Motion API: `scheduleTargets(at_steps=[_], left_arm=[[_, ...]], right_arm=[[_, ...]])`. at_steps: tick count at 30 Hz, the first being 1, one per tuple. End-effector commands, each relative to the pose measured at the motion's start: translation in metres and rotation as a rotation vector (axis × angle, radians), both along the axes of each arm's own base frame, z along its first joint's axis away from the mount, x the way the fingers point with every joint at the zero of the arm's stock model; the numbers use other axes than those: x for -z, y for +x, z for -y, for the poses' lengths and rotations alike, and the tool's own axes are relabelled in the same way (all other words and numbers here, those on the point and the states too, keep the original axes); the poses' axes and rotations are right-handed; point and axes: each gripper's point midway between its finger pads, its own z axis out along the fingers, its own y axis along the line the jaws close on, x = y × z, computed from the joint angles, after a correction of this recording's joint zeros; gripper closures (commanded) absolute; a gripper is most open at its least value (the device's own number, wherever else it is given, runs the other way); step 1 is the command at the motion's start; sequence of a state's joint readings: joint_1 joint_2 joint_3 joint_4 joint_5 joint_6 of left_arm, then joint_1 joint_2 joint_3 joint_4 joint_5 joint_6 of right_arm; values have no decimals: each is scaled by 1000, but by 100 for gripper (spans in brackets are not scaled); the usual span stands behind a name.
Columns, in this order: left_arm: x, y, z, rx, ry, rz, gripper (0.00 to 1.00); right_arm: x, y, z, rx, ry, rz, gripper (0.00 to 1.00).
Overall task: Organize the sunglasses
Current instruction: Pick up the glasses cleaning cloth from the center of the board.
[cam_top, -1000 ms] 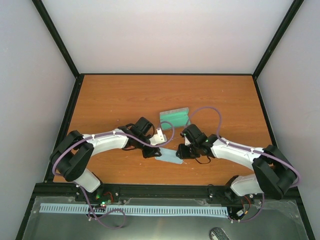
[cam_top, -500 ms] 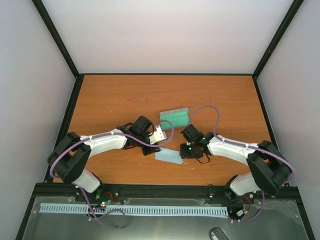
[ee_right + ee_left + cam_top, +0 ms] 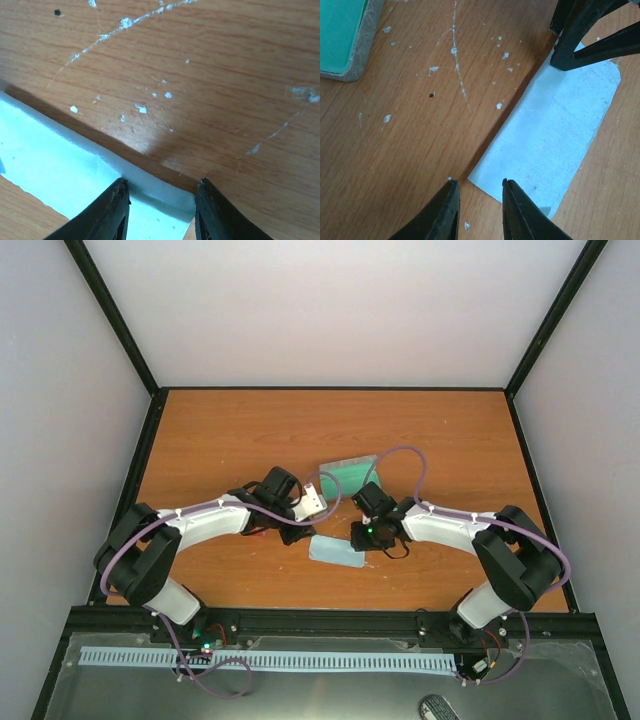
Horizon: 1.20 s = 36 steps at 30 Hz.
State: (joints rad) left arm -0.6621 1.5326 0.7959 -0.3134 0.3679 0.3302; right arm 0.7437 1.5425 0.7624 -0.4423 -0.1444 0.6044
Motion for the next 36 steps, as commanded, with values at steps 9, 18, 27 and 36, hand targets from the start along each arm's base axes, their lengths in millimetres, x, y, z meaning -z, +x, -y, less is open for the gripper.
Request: scheduleTargets(at_steps=[9, 18, 27, 36], left_arm=[[-2, 8, 11, 19, -19, -25, 74], [13, 5, 6, 36, 26, -47, 74], [26, 0, 16, 66, 40, -57, 74], [38, -4, 19, 82, 58, -74, 81]], right_arm=[[17, -28, 13, -26, -63, -84, 93], [14, -23, 15, -10, -76, -61, 97], [12, -21, 13, -10, -69, -56, 97], [10, -22, 15, -5, -66, -50, 97]])
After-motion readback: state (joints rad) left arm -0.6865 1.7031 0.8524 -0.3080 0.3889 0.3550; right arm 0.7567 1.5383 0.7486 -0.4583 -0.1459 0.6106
